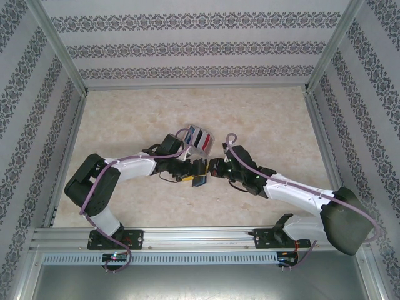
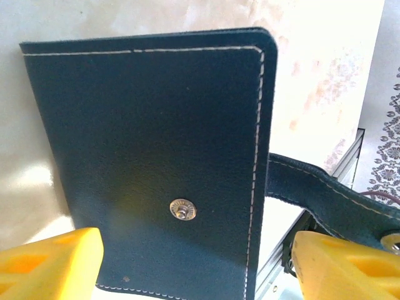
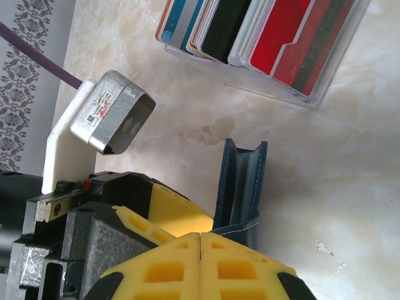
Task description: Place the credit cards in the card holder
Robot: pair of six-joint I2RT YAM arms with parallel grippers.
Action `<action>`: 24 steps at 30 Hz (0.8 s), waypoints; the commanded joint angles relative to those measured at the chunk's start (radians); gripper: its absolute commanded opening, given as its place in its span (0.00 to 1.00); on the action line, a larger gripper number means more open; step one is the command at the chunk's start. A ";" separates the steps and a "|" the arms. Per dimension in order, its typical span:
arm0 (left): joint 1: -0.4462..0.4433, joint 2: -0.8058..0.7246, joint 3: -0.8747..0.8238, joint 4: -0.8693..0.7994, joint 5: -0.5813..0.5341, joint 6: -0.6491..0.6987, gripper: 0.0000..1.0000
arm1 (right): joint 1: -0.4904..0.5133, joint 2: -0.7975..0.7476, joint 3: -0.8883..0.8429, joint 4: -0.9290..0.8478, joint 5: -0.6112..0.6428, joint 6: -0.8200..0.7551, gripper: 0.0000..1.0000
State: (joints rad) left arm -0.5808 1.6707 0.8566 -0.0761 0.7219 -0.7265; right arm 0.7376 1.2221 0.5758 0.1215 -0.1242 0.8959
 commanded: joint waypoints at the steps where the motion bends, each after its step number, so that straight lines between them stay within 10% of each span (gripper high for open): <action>1: 0.012 -0.007 -0.001 -0.011 0.005 0.012 0.74 | 0.008 -0.027 -0.015 0.032 0.004 0.015 0.00; 9: 0.037 -0.025 0.004 -0.042 -0.028 0.052 0.34 | -0.007 -0.045 -0.035 0.008 0.024 0.023 0.00; 24: 0.056 -0.075 0.028 -0.173 -0.170 0.150 0.06 | -0.075 -0.132 -0.042 -0.177 0.060 -0.050 0.00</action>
State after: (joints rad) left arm -0.5404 1.5917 0.8772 -0.1505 0.6289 -0.6258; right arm 0.6769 1.1061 0.5476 -0.0166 -0.0895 0.8799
